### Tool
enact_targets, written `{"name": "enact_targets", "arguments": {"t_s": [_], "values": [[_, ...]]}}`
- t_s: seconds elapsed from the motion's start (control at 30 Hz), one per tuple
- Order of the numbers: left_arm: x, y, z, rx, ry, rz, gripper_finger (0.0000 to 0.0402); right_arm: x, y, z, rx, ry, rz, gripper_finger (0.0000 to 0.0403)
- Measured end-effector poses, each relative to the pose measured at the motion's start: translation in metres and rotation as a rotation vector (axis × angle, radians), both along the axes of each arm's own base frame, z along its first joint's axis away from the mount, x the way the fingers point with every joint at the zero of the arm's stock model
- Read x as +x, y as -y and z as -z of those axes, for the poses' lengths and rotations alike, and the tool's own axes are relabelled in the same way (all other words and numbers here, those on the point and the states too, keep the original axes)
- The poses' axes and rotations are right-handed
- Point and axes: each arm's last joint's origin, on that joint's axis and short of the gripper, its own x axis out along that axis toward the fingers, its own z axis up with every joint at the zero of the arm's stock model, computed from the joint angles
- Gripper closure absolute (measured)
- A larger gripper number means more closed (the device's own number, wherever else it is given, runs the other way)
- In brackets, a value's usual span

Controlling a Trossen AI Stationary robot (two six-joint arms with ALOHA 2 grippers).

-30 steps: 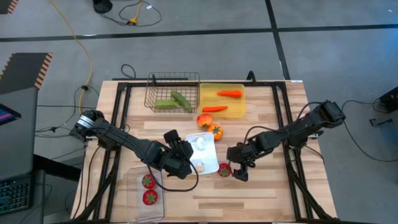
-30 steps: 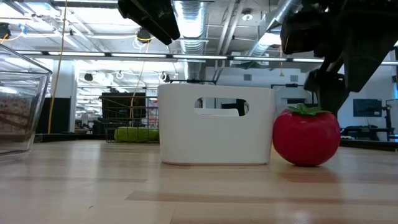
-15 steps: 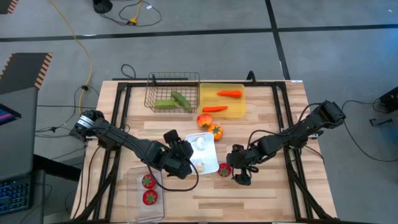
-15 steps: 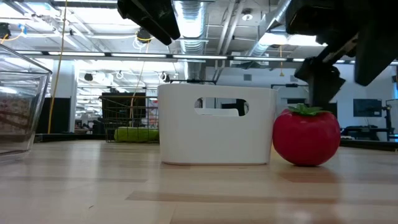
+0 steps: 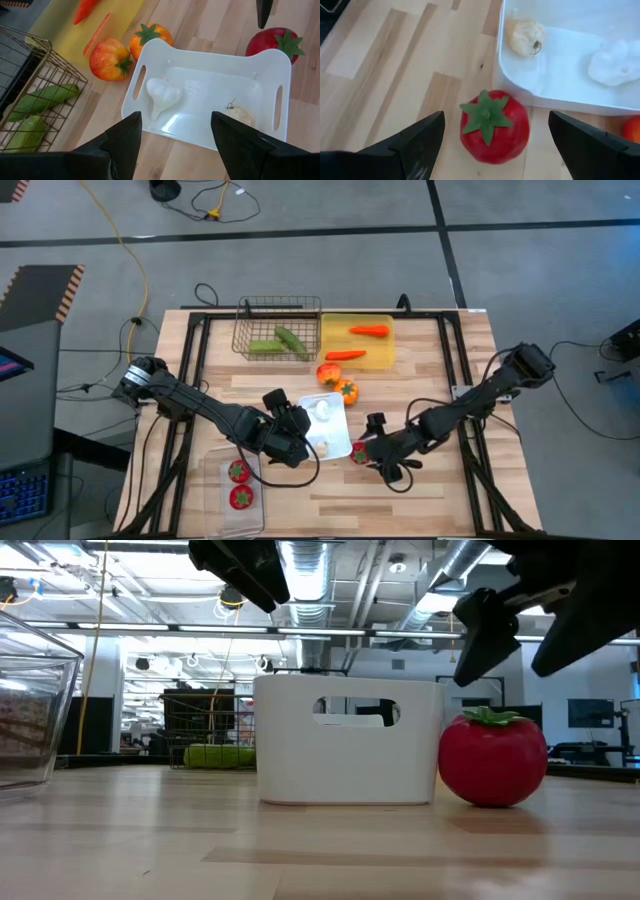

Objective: Sort produce into baskets
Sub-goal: Put the red tomato into the transparent bin

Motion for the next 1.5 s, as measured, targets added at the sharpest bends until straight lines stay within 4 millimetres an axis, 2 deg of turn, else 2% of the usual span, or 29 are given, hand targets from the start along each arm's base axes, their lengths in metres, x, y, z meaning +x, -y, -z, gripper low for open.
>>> {"name": "enact_targets", "arguments": {"t_s": [0.27, 0.57, 0.67, 0.8, 0.97, 1.17, 1.3, 1.5], "values": [[0.001, 0.001, 0.0, -0.008, 0.009, 0.002, 0.0175, 0.01, -0.003, 0.015, -0.015, 0.002, 0.015, 0.0019], [0.002, 0.001, -0.001, -0.015, 0.018, 0.009, 0.0175, 0.018, -0.008, 0.054, -0.064, -0.118, 0.007, 0.0022], [0.002, 0.001, -0.001, -0.015, 0.02, 0.009, 0.0175, 0.02, -0.008, 0.061, -0.071, -0.131, 0.007, 0.0041], [0.002, 0.001, -0.001, -0.015, 0.019, 0.009, 0.0175, 0.019, -0.008, 0.061, -0.069, -0.134, 0.009, 0.0085], [0.002, 0.001, -0.001, -0.014, 0.018, 0.009, 0.0175, 0.017, -0.008, 0.05, -0.048, -0.109, 0.01, 0.009], [-0.002, -0.002, -0.009, 0.027, 0.014, 0.048, 0.0175, 0.012, -0.005, 0.02, 0.055, -0.032, 0.038, 0.0083], [-0.01, -0.01, -0.025, 0.064, 0.048, 0.051, 0.0175, 0.009, -0.003, -0.007, 0.118, 0.056, 0.053, 0.0081], [-0.026, -0.03, -0.056, 0.063, 0.121, 0.041, 0.0175, 0.024, -0.003, -0.046, 0.17, 0.275, 0.023, 0.0082]]}}
